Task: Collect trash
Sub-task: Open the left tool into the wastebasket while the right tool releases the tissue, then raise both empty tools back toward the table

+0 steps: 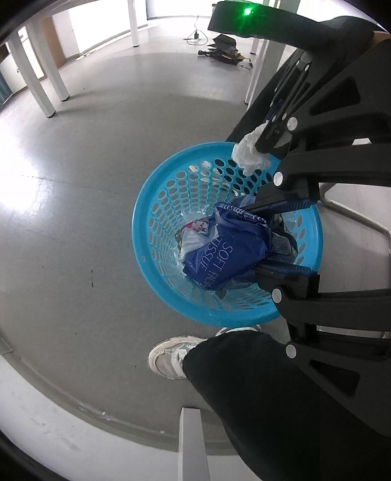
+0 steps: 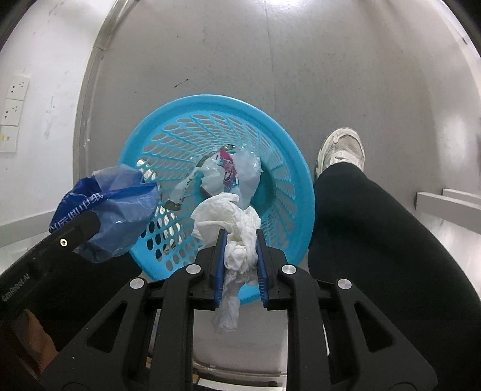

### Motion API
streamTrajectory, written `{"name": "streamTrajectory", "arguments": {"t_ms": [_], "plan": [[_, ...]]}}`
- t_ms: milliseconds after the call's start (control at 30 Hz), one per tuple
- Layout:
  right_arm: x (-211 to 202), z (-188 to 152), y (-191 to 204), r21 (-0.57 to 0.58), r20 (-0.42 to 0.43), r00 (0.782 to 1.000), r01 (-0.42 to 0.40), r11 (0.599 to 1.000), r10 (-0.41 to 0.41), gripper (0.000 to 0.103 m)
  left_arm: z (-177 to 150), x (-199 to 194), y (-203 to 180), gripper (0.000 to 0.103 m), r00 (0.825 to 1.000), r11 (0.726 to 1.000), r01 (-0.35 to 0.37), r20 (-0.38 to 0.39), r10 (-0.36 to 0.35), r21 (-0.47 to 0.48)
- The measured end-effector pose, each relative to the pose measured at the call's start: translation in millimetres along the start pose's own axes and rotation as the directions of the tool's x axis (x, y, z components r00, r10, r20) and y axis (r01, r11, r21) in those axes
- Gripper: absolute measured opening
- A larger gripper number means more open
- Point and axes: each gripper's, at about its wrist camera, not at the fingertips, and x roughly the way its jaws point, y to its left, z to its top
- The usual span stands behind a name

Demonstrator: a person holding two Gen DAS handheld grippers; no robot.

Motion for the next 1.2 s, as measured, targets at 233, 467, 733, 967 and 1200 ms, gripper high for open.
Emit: {"name": "streamTrajectory", "arguments": {"t_ms": [233,467,733,967,1200], "plan": [[0.1,-1.5,0.7,-0.004,0.004,1.000,0.001,1.000,-0.001,0.040,3.2,-4.5,-6.2,0.043,1.000,1.000,0.020,0.016,-0.020,0.014],[-0.6,-2.3,-1.6,-0.004,0.014,1.000,0.015,1.000,-0.015,0.046,6.8,-10.7,4.2,0.049,0.999,0.999,0.025,0.044,-0.024,-0.033],[-12.7,-11.4,10.9,-0.085,0.044,0.997,0.074,0.994,-0.070,0.048,2.2,-17.8,-2.5,0.051,0.998,1.000,-0.005,0.067,0.005,0.004],[-43.5,-32.8,20.7,-0.144,0.119,0.991,0.080,0.986,-0.063,0.055,-12.6,-37.6,3.6,0.054,0.996,1.000,-0.019,0.085,0.018,0.004],[-75.1,-65.0,35.8,-0.218,0.183,0.983,0.072,0.973,-0.032,0.057,-36.7,-78.4,5.0,0.065,0.974,0.995,-0.083,0.215,0.068,0.063]]}}
